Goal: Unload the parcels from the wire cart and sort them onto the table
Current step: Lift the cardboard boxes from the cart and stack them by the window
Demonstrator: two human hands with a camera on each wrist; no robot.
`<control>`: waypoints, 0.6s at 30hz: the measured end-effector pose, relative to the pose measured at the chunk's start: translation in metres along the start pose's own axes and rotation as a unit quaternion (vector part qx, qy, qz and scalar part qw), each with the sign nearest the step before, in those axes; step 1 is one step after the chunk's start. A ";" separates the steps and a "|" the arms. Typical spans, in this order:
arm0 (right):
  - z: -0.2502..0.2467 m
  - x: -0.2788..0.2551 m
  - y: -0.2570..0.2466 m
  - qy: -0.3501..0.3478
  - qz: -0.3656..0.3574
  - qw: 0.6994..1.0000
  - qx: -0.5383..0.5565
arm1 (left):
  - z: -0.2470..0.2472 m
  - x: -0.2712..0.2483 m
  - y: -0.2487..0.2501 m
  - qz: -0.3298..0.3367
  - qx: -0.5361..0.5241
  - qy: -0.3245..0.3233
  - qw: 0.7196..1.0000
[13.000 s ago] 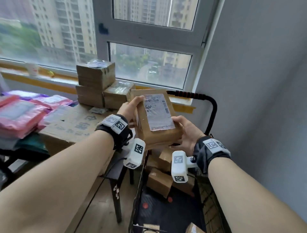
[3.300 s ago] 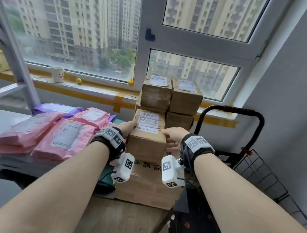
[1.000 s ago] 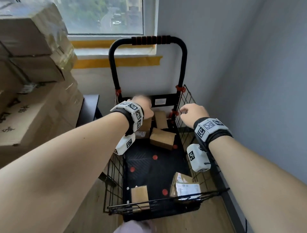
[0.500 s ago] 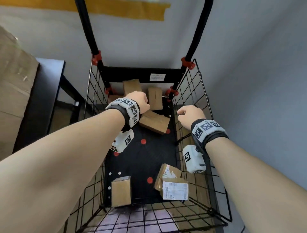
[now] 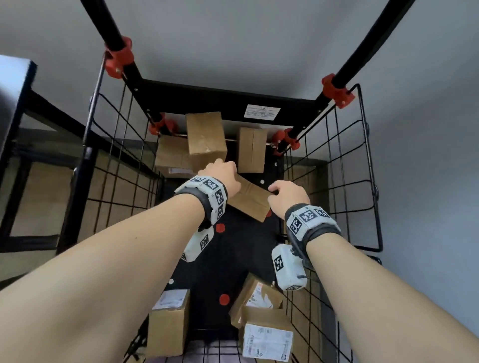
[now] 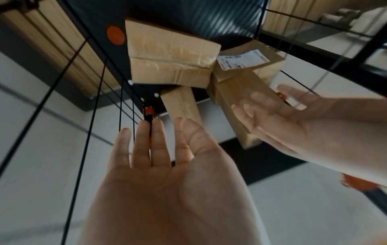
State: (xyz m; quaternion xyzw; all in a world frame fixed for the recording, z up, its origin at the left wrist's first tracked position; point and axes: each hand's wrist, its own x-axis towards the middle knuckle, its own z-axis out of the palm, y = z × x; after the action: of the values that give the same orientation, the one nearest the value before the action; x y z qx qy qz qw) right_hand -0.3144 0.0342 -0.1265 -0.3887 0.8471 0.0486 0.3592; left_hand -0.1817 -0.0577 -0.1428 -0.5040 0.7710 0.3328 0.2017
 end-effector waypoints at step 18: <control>0.106 0.137 0.046 -0.155 0.117 0.970 0.143 | 0.118 0.108 -0.023 -0.312 -0.347 -0.027 0.884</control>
State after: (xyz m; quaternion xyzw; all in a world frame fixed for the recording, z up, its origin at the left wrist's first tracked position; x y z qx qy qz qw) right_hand -0.3467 0.0190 -0.3021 -0.2187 0.8187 0.0283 0.5302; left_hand -0.2080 -0.0490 -0.3016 -0.7471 0.4030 0.5128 0.1280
